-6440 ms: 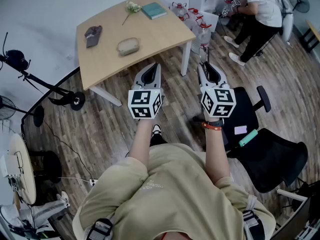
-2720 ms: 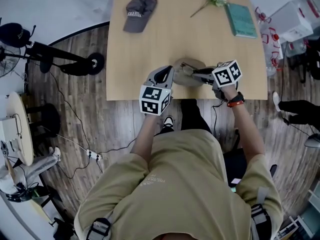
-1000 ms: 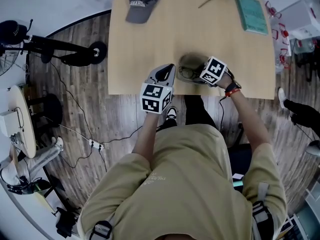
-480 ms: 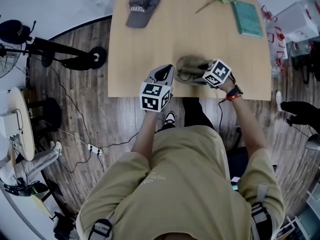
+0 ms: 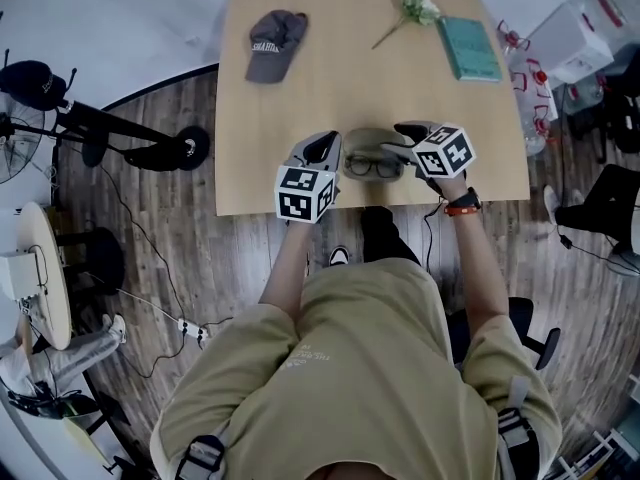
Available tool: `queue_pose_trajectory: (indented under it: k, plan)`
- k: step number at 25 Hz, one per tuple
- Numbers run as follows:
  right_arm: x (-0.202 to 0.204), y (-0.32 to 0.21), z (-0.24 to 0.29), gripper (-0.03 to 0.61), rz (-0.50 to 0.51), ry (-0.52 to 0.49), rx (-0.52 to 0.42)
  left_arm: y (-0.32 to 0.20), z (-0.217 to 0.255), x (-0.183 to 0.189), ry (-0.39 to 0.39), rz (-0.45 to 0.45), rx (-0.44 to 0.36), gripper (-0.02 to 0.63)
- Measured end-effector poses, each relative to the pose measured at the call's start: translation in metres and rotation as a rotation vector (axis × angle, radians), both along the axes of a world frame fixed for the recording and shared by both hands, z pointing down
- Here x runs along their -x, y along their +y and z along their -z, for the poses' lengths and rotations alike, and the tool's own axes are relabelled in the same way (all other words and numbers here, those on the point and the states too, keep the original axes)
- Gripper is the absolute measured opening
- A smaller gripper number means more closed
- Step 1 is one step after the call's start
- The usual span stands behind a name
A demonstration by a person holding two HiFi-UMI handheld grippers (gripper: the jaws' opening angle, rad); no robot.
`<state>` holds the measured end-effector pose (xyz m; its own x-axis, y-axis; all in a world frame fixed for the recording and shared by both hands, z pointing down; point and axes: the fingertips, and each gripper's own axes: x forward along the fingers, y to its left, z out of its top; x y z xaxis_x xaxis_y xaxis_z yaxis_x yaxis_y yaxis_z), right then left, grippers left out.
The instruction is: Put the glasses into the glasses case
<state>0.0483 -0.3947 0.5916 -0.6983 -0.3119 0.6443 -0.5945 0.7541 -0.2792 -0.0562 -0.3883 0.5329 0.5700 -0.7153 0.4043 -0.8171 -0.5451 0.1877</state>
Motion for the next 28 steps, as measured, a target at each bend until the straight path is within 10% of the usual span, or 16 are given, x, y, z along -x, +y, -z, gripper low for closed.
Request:
queue_pose_trajectory:
  k: [28]
  plan:
    - [-0.051, 0.043, 0.179, 0.017, -0.588, -0.233, -0.512, 0.032, 0.117, -0.003, 0.011, 0.038, -0.284, 0.023]
